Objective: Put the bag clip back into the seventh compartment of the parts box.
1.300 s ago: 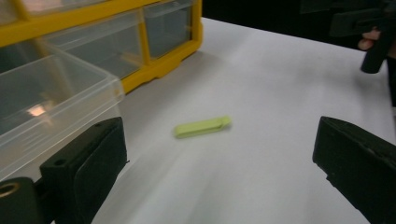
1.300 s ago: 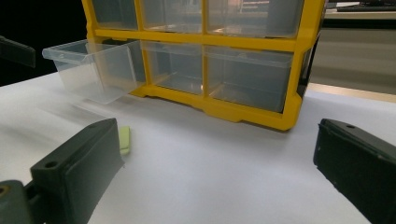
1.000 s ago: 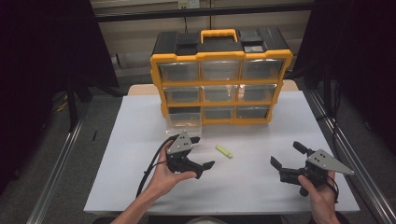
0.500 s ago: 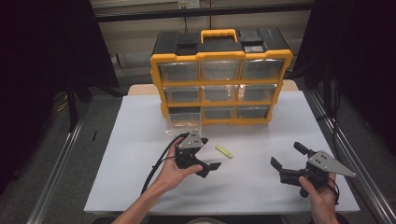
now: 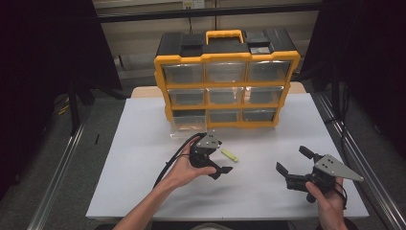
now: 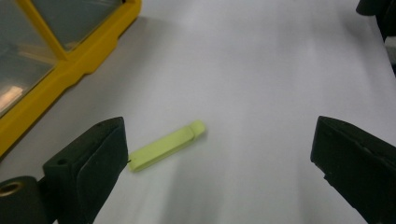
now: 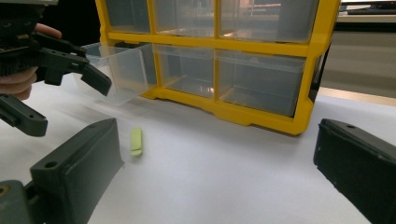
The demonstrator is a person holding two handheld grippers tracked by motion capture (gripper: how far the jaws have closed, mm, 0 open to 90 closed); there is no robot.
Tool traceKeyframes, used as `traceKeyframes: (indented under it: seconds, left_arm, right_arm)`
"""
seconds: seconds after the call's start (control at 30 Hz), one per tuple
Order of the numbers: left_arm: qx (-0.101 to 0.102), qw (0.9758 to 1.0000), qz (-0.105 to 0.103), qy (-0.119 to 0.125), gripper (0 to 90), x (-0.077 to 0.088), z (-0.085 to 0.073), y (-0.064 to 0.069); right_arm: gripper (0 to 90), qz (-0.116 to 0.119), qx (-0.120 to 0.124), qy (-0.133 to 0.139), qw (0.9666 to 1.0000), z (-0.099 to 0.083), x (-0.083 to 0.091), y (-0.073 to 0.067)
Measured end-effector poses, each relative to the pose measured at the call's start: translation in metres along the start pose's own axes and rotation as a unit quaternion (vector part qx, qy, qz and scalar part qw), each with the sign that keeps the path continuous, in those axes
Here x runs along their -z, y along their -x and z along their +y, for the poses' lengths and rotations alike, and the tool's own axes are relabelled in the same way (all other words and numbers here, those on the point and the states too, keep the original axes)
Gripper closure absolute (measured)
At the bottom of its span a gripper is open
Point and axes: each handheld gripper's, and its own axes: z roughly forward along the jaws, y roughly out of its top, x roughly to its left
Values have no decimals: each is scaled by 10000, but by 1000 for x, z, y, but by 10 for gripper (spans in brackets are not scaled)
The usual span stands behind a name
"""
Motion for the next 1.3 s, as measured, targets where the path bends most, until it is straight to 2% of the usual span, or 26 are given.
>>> traceKeyframes:
  seconds: [0.03,0.07,0.13,0.3,0.4,0.43,0.47,0.53,0.57,0.63,0.67,0.7,0.73,0.77,0.8,0.83,0.93,1.0,1.03,1.13,1.17,1.27,1.3]
  left_arm:
    - [-62,10000,-21,-38,40,-2,2,-1]
    - [-41,10000,14,-11,36,-6,4,0]
    - [-68,9999,-71,-120,37,-9,7,-2]
    - [-239,9988,-123,-418,43,-16,13,-8]
    - [-244,9976,-206,-622,46,-20,14,-10]
    - [-226,9979,-162,-591,46,-22,13,-10]
    - [-228,9960,-311,-801,44,-21,14,-12]
    - [-230,9965,-272,-753,46,-26,12,-11]
    - [-257,9947,-403,-914,47,-25,14,-13]
    - [-347,9938,-429,-969,51,-29,13,-15]
    - [-346,9937,-389,-990,52,-31,13,-15]
    - [-287,9929,-459,-1055,52,-32,13,-17]
    - [-275,9936,-414,-1017,52,-34,12,-18]
    - [-222,9918,-549,-1136,52,-35,13,-20]
    - [-175,9942,-401,-987,52,-39,12,-18]
    - [-206,9914,-599,-1146,57,-39,14,-20]
    - [-317,9886,-647,-1320,81,-43,16,-22]
    - [-354,9878,-639,-1375,94,-45,17,-24]
    - [-350,9883,-599,-1356,133,-47,17,-24]
    - [-501,9846,-587,-1566,174,-51,19,-25]
    - [-540,9851,-488,-1561,174,-53,19,-25]
    - [-502,9843,-595,-1584,207,-55,20,-28]
    - [-558,9831,-584,-1644,215,-56,20,-30]
  right_arm:
    - [3,16,-3,4,10000,0,0,0]
    - [3,25,6,-8,10000,0,0,0]
    - [3,25,-1,-13,10000,0,1,0]
    - [3,29,21,-18,10000,0,0,0]
    - [3,16,1,-10,10000,0,1,0]
    - [3,11,3,-15,10000,0,1,0]
    - [3,18,-4,-17,10000,0,1,0]
    - [3,43,9,-15,10000,0,0,0]
    - [3,63,17,-20,10000,0,0,0]
    - [2,35,11,-31,10000,-1,0,-1]
    - [2,41,8,-30,10000,-1,0,-1]
    - [3,53,26,-29,10000,-1,0,-1]
    - [2,55,28,-30,10000,-1,-1,-1]
    - [2,62,40,-36,10000,-1,-1,-1]
    - [2,64,41,-41,10000,-1,0,-1]
    - [3,73,49,-35,10000,-1,-1,-1]
    - [3,69,49,-40,10000,-1,-1,-1]
    - [2,79,44,-39,10000,-1,-1,-1]
    - [2,88,39,-39,9999,-1,0,-1]
    - [3,66,52,-45,10000,-1,-1,-1]
    - [3,66,52,-45,10000,-1,-1,-1]
    - [2,108,56,-69,9999,-1,-1,-2]
    - [3,110,58,-68,9999,-1,-1,-2]
